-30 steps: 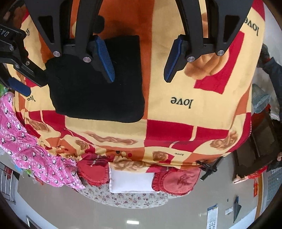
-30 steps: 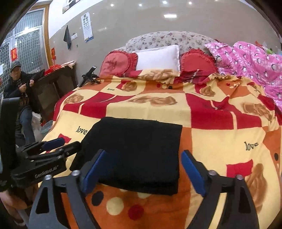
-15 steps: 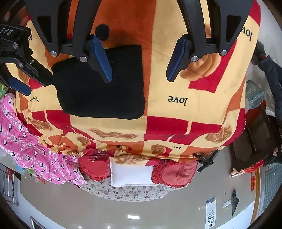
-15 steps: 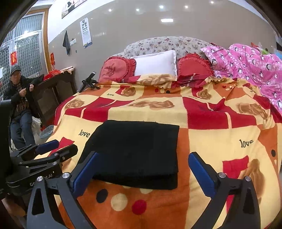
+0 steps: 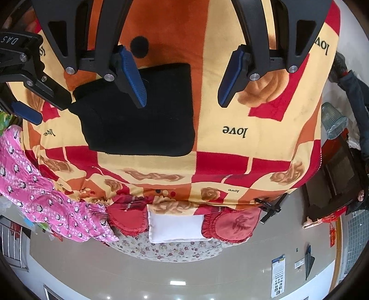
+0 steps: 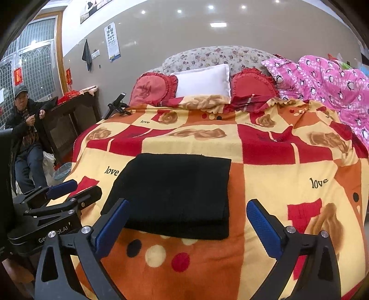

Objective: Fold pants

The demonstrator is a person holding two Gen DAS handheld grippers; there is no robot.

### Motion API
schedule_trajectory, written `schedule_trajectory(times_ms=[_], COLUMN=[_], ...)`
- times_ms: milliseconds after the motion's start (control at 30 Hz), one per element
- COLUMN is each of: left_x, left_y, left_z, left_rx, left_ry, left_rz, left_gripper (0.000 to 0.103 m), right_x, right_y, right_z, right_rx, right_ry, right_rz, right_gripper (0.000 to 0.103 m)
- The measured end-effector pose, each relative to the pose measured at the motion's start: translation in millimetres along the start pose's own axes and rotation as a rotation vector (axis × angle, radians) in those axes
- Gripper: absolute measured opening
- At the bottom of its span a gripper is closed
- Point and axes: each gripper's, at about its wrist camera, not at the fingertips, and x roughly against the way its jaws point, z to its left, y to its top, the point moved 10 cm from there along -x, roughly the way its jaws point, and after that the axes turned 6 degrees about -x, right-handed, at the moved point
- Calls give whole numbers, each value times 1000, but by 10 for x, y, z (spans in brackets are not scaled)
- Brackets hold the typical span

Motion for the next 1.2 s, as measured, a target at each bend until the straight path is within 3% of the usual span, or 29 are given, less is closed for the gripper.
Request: schedule_trajectory(times_ms=[1200], left_x=[-72], left_y=[-21], left_z=[-4], left_rx=[-7], left_ry=[-14], left_rz=[17], left_gripper=[64], right_x=[-45], right_y=[-30], right_z=[16], right_rx=[6], right_ry=[11], right_rz=[17], right_gripper=[102])
